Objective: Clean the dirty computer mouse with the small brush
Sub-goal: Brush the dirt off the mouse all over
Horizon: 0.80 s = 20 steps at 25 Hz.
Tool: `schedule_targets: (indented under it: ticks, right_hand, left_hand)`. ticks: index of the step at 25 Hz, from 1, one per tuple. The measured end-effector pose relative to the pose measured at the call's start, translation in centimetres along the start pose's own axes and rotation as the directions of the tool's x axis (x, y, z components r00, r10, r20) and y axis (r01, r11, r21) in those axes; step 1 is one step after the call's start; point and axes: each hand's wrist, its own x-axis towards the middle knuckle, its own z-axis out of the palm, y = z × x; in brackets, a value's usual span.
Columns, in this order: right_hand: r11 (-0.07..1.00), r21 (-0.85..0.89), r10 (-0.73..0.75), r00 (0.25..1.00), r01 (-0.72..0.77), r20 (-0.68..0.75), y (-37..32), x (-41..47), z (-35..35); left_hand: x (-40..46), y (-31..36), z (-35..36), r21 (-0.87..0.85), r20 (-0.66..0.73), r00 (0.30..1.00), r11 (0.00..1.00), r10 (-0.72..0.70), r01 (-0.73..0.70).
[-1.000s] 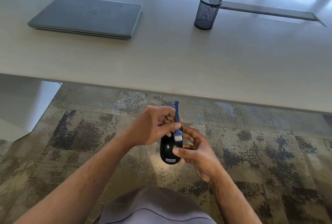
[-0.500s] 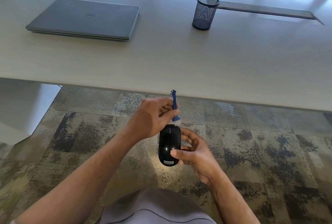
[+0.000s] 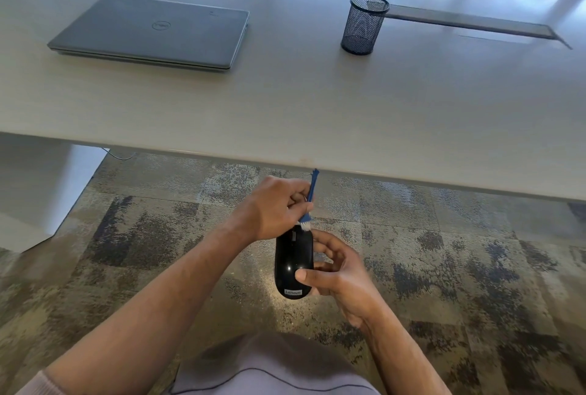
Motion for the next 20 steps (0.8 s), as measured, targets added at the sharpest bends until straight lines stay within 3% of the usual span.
schedule_targets:
  ticks: [4,6,9,12,17,20]
  right_hand:
    - [1.000,0.019,-0.008,1.000,0.008,-0.013,-0.1,-0.1,-0.3]
    - [1.000,0.026,-0.008,1.000,0.009,-0.013,-0.4,-0.1,-0.3]
    - [0.999,0.030,-0.012,1.000,0.011,0.001,-0.8,0.0,-0.3]
    - [0.999,0.033,-0.015,1.000,0.015,0.002,-0.8,0.1,-0.3]
    - [0.999,0.044,-0.013,1.000,0.014,-0.007,-0.5,0.0,-0.5]
    - [0.997,0.080,-0.022,1.000,0.022,-0.010,-0.5,-0.1,-0.6]
  left_hand:
    - [-0.3,-0.9,-0.9,-0.050,-0.073,0.997,0.998,-0.028,0.025]
    - [-0.6,-0.9,-1.3,-0.204,-0.101,0.995,0.979,-0.024,0.003]
    - [-1.5,-0.7,-1.4,-0.412,0.006,0.997,0.908,0.079,-0.070]
    - [-2.2,-1.0,-1.0,-0.349,0.059,0.994,0.935,0.093,-0.066]
    - [-2.3,-1.9,-0.6,-0.171,-0.192,0.980,0.982,0.047,-0.081]
    - [-2.6,-2.0,-0.8,-0.242,-0.228,0.973,0.966,0.038,-0.095]
